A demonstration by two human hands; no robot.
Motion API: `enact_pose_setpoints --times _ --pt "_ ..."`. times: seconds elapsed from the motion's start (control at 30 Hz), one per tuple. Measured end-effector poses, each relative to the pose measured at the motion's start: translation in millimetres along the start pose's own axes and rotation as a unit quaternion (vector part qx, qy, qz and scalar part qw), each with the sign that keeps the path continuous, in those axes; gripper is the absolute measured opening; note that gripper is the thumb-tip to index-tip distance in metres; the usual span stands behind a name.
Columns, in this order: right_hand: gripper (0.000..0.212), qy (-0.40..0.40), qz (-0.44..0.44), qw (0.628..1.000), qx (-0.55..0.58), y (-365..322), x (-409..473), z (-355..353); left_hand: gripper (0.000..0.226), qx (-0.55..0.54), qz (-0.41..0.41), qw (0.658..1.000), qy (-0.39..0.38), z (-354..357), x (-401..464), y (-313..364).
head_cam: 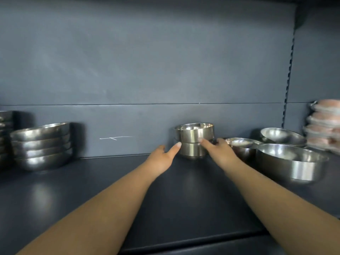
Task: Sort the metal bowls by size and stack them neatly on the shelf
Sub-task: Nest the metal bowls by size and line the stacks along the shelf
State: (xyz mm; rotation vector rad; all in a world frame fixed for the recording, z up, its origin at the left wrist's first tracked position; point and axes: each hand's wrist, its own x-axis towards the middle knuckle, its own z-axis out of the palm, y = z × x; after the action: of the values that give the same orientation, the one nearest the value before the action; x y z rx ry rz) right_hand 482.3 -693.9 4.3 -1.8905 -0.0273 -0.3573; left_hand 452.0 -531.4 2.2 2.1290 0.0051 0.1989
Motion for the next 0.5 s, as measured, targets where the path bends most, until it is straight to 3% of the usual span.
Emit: enact_pose_setpoints --times 0.17,0.3,0.37,0.43,0.5 --pt "0.092 -0.018 -0.014 0.998 0.055 9.4 26.2 6.4 0.073 -0.139 -0.025 0.987 0.078 23.9 27.6 4.4" --pt "0.108 -0.081 -0.033 0.994 0.066 16.7 43.7 5.0 0.080 -0.198 -0.010 0.977 0.078 33.1 49.4 -2.3" --pt "0.098 -0.082 -0.037 0.993 0.075 21.2 49.8 3.3 0.086 -0.196 0.015 0.979 0.050 36.4 58.2 -2.2" --pt "0.069 -0.060 -0.055 0.993 0.090 22.5 53.4 0.7 0.095 -0.188 0.039 0.981 0.020 41.0 64.3 -2.7" --pt "0.066 -0.041 -0.060 0.993 0.091 23.0 55.4 -1.9 0.086 -0.203 0.052 0.977 0.023 47.1 67.1 -5.7"
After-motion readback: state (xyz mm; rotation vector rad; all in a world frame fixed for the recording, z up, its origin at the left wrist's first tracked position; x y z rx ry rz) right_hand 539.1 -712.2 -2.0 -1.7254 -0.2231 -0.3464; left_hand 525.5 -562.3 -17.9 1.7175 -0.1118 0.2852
